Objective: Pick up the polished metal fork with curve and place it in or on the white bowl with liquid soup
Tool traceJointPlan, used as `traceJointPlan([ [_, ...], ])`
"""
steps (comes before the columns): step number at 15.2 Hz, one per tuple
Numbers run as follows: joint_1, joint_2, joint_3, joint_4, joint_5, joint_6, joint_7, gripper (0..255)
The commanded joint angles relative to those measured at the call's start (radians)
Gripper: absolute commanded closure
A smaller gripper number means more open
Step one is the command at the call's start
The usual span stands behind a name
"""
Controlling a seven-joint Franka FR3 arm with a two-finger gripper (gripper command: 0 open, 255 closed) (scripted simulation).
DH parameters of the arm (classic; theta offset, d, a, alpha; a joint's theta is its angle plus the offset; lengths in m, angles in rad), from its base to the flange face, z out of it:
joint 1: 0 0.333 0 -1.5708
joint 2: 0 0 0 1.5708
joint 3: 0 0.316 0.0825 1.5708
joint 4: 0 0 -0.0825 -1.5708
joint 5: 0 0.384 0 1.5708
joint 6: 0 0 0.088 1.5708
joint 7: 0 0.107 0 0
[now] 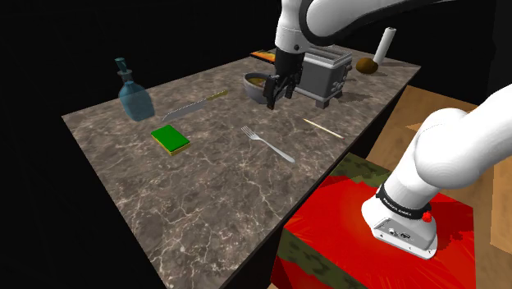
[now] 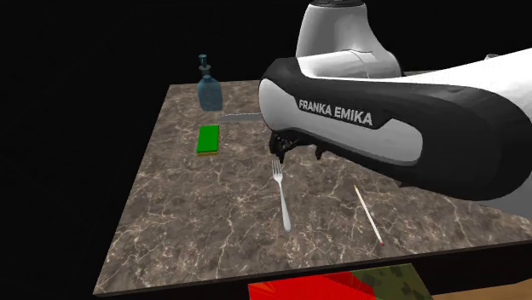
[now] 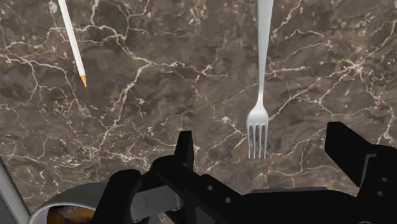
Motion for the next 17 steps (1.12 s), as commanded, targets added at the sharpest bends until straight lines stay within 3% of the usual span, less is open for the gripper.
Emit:
traceJointPlan([
  [1,-0.001,0.068,0.018,0.002,0.000,0.064,0.026,0],
  [9,-0.012,0.343,0.067,0.036,-0.038,0.283,0.124,0],
  [17,-0.014,0.422,0.070,0.006,-0.060,0.391,0.140,0],
])
